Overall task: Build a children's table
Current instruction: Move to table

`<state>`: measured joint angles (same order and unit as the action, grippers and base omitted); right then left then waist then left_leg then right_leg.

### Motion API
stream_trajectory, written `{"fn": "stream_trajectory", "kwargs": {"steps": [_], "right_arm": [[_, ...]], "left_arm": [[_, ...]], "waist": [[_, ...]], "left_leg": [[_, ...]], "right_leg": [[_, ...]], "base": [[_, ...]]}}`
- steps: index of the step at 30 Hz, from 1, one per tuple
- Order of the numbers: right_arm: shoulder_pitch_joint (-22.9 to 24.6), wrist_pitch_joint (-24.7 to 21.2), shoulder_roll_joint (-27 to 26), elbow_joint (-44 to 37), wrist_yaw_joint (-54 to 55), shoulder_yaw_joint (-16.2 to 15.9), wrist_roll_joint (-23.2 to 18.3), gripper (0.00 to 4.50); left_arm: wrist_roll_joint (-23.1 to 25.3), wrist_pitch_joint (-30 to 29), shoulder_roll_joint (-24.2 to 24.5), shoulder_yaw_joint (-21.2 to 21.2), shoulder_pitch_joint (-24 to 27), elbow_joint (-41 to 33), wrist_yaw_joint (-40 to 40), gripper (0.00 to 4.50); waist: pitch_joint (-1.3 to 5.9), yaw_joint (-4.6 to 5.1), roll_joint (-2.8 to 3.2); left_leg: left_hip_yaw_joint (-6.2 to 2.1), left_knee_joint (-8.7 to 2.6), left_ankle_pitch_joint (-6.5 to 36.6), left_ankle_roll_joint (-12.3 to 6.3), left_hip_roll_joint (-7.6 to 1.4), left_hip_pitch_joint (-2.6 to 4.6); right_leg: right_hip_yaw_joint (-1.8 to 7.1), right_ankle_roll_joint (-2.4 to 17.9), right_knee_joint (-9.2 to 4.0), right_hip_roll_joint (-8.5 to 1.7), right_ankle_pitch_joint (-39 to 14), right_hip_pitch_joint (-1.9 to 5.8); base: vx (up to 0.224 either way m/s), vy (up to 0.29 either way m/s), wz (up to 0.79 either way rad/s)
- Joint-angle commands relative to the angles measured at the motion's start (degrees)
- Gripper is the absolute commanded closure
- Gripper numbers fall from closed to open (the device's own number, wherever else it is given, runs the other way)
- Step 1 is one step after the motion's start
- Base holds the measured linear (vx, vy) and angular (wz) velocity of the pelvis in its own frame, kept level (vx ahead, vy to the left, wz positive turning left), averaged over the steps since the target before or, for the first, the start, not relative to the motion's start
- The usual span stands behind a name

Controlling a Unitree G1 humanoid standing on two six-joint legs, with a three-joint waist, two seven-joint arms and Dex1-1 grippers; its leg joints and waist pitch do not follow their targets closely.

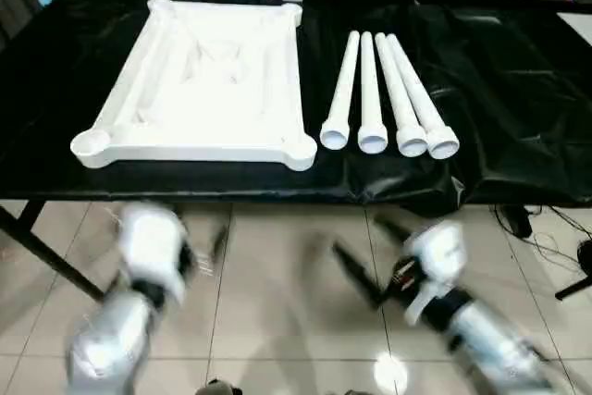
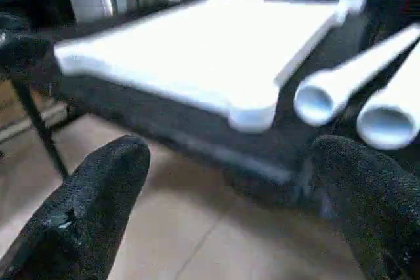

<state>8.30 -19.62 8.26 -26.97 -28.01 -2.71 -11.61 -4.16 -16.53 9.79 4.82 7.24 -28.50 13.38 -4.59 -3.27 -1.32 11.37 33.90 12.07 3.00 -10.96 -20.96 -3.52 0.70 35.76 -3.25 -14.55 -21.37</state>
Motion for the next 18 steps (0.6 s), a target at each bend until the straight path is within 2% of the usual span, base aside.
{"fn": "stream_trajectory", "kwargs": {"steps": [1,2,3,4,5,6,8,9,11,12,13,14,15,16,17,18], "right_arm": [[-3.9,-2.8,-1.9,0.2,4.2,2.2,0.3,0.06],[-4.2,-2.8,-2.1,0.5,4.5,2.3,0.6,0.06],[-6.7,-2.6,-2.9,2.3,7.3,2.8,2.8,0.06],[-8.6,-1.8,-3.5,4.4,10.3,2.9,5.6,0.06],[-8.6,-1.8,-3.5,4.4,10.3,2.9,5.6,0.06],[-11.3,-1.4,-4.0,7.8,12.7,3.1,6.7,0.06],[-16.2,-0.5,-4.8,13.9,16.2,3.9,6.9,0.06],[-17.7,-1.4,-4.3,15.3,14.7,3.7,5.7,0.06],[-20.5,-2.8,-5.0,17.9,15.1,4.6,4.4,0.06],[-21.3,-3.0,-5.4,18.4,16.1,4.8,4.6,0.06],[-22.2,-3.6,-5.5,18.7,16.5,5.6,4.4,0.06],[-22.7,-3.9,-5.4,18.7,16.6,6.0,4.2,0.06],[-24.3,-5.0,-6.7,19.8,16.7,5.5,4.0,0.06],[-24.8,-5.4,-7.3,20.4,16.7,4.6,4.4,0.06],[-24.8,-5.6,-7.1,20.4,16.5,4.4,4.4,0.06],[-24.8,-5.4,-7.4,20.6,16.6,4.1,4.5,0.06]], "left_arm": [[0.5,-1.9,-1.4,0.8,-2.6,0.1,-3.1,0.0],[0.4,-2.0,-1.5,0.8,-2.8,0.2,-3.2,0.0],[-0.1,-3.3,-2.8,1.3,-4.4,0.6,-4.7,0.0],[0.4,-3.7,-3.0,1.1,-5.3,1.0,-5.2,0.0],[0.4,-3.7,-3.0,1.1,-5.3,1.0,-5.2,0.0],[1.2,-3.5,-2.9,0.3,-6.2,2.0,-5.1,0.0],[2.0,-2.3,-2.2,-3.0,-7.8,4.1,-3.0,0.0],[2.7,-1.6,-1.9,-3.8,-8.8,5.8,-2.8,0.0],[4.5,-1.3,-1.6,-4.9,-10.7,9.4,-3.7,0.0],[5.0,-1.1,-1.6,-4.9,-11.2,10.4,-3.9,0.0],[5.6,-1.0,-1.8,-5.5,-12.1,11.1,-4.3,0.0],[6.0,-0.9,-2.0,-5.9,-12.7,11.4,-4.6,0.0],[6.0,-0.1,-1.2,-5.8,-15.3,14.7,-3.8,0.0],[6.7,0.2,-0.5,-5.5,-17.2,17.4,-4.0,0.0],[6.8,-0.3,-0.7,-5.3,-17.8,17.8,-4.5,0.0],[6.3,-0.6,-0.8,-4.9,-18.2,18.2,-4.5,0.0]], "waist": [[3.26,-0.2,0.44],[3.31,-0.13,0.47],[3.34,-0.13,0.29],[3.37,-0.22,0.31],[3.44,-0.29,0.22],[3.56,-0.39,0.18],[3.7,-0.17,0.36],[3.78,-0.23,0.62],[3.99,-0.37,0.48],[4.17,-0.38,0.52],[4.19,-0.1,-0.54],[4.43,-0.4,0.05],[4.35,-0.3,0.05],[4.29,-0.24,0.4],[4.08,0.01,1.04],[3.86,0.2,0.85]], "left_leg": [[-1.98,-3.87,2.5,-3.18,-3.03,0.6],[-1.98,-3.9,3.8,-2.08,-3.02,0.78],[-1.91,-3.91,4.7,-1.01,-3.02,0.82],[-1.93,-3.92,4.7,-0.69,-2.96,0.83],[-1.84,-3.85,4.5,-0.02,-2.82,0.83],[-1.88,-3.89,4.6,0.34,-2.85,0.84],[-1.9,-3.99,6.2,1.13,-2.5,1.03],[-1.9,-3.97,7.2,1.67,-2.55,1.18],[-1.87,-3.87,6.9,1.74,-2.68,1.22],[-1.93,-3.82,5.5,1.67,-2.6,0.95],[-1.78,-3.78,4.5,1.32,-2.64,0.86],[-1.85,-3.75,4.6,1.3,-2.6,1.11],[-1.75,-4.0,8.5,1.6,-2.6,1.52],[-1.74,-4.26,11.3,1.88,-2.51,1.8],[-1.62,-4.69,16.8,2.05,-2.28,2.47],[-1.55,-4.92,19.3,1.86,-2.26,2.78]], "right_leg": [[3.6,10.9,-3.35,-4.74,9.3,2.32],[3.6,10.9,-3.54,-4.73,6.6,2.19],[3.65,10.6,-3.58,-4.78,4.2,2.09],[3.65,10.3,-3.66,-4.8,3.4,2.16],[3.69,9.8,-3.69,-4.68,2.7,2.04],[3.67,9.1,-3.76,-4.71,2.2,2.06],[3.6,8.4,-3.93,-4.55,-0.5,1.93],[3.64,8.0,-4.03,-4.46,-1.6,1.79],[3.76,7.5,-3.76,-4.48,0.2,1.83],[3.71,7.5,-3.53,-4.47,2.2,2.04],[3.74,7.4,-3.55,-4.36,3.4,2.12],[3.63,7.6,-3.22,-4.49,3.6,2.36],[3.53,7.4,-3.53,-4.42,-0.4,2.48],[3.36,7.4,-3.82,-4.31,-3.7,2.57],[3.03,7.4,-4.61,-3.94,-10.0,2.73],[2.82,7.5,-5.13,-3.7,-12.9,2.9]], "base": [[0.0,0.0,0.0],[0.0,0.0,0.0],[0.0,0.0,0.0],[0.0,0.0,0.0],[0.0,0.0,0.0],[0.0,0.0,0.0],[0.0,0.0,0.0],[0.0,0.0,0.0],[0.0,0.0,0.0],[0.0,0.0,0.0],[0.0,0.0,0.0],[0.0,0.0,0.0],[0.0,0.0,0.0],[0.0,0.0,0.0],[0.0,0.0,0.0],[0.0,0.0,0.0]]}}
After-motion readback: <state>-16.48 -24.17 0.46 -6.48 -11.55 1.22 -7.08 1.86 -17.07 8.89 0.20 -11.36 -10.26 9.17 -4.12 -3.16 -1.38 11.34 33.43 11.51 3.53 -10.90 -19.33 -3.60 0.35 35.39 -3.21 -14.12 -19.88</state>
